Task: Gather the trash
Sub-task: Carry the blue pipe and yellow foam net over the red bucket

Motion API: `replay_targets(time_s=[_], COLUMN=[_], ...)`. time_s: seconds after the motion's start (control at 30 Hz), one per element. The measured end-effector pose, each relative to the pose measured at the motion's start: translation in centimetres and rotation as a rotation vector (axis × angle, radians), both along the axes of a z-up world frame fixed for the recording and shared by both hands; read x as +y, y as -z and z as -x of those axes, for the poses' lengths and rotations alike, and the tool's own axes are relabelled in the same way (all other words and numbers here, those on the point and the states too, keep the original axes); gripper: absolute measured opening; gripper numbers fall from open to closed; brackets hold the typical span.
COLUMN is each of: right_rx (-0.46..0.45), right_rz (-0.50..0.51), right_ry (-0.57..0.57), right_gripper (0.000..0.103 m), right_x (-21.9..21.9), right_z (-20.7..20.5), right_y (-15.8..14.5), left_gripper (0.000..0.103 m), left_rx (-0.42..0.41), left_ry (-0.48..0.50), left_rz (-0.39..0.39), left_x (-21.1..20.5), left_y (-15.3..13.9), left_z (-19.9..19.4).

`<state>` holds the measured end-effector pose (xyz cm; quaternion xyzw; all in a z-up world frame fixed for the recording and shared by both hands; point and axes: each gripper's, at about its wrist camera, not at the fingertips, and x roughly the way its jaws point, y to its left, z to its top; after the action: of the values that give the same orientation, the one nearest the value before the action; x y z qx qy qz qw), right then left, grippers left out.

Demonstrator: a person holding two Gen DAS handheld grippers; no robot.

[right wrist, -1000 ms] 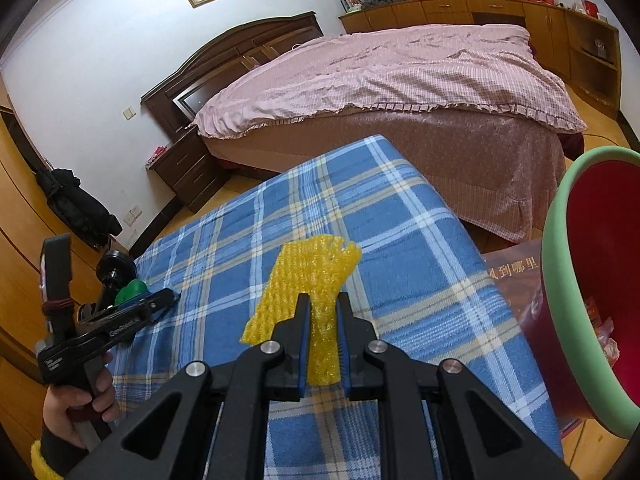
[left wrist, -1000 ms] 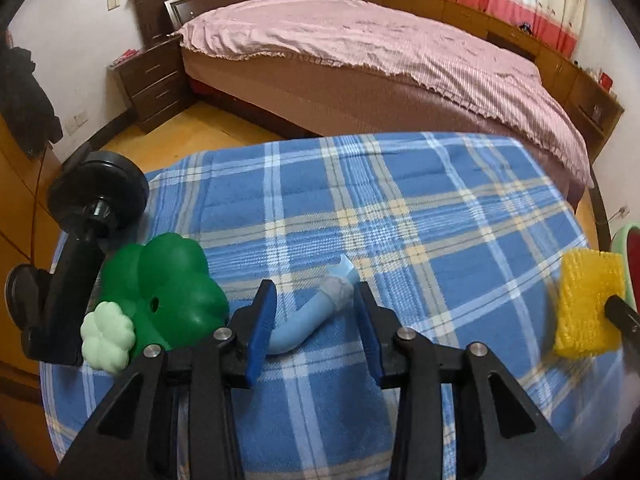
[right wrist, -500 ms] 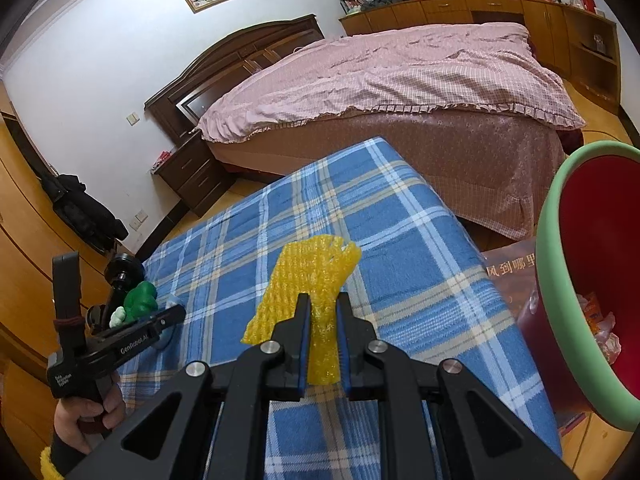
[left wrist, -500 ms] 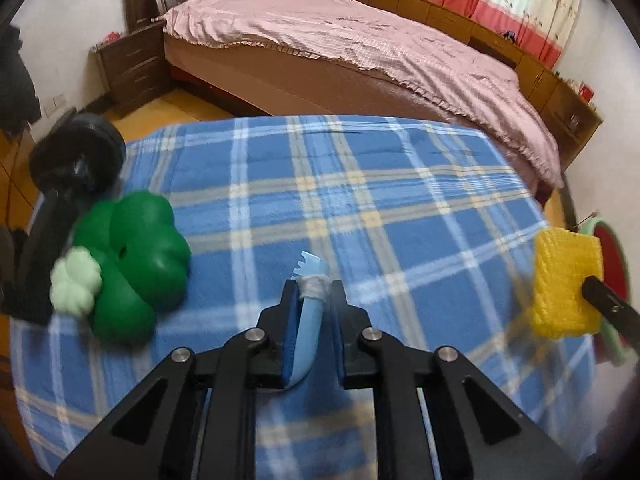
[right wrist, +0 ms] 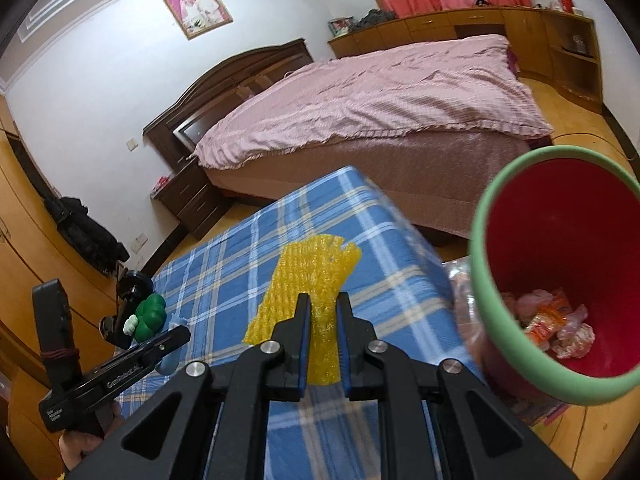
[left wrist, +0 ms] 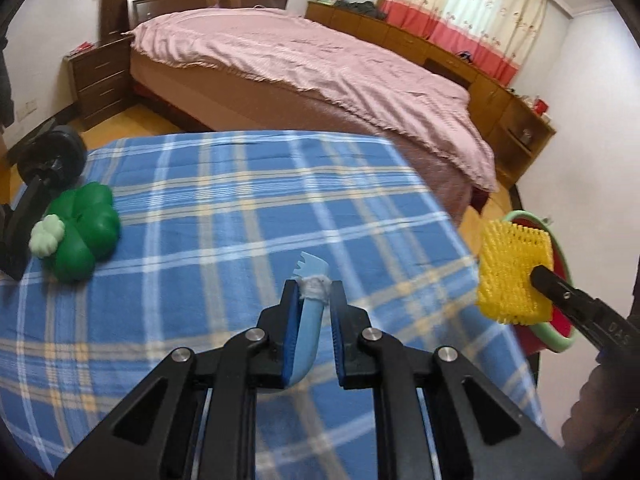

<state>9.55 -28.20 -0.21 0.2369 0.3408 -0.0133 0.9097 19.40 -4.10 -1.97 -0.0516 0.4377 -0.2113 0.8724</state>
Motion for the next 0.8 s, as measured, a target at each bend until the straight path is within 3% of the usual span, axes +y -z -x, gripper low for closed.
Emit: replay_targets(time_s=[0.37, 0.8], right_rx=[-0.028, -0.011], right_rz=[-0.01, -0.06], right_ry=[0.167, 0.342], right_gripper=[0.014, 0.014], right_x=[-5.9, -12.6], right_z=[5.6, 9.8], right_y=[-0.7, 1.2], left_gripper=[0.014, 0.014], left_rx=[-0.037, -0.064], left_ry=[0.13, 0.287], left_rz=[0.02, 0.004], left_x=[-6.0, -14.4], left_y=[-2.2, -3.4], left_z=[2.7, 4.8])
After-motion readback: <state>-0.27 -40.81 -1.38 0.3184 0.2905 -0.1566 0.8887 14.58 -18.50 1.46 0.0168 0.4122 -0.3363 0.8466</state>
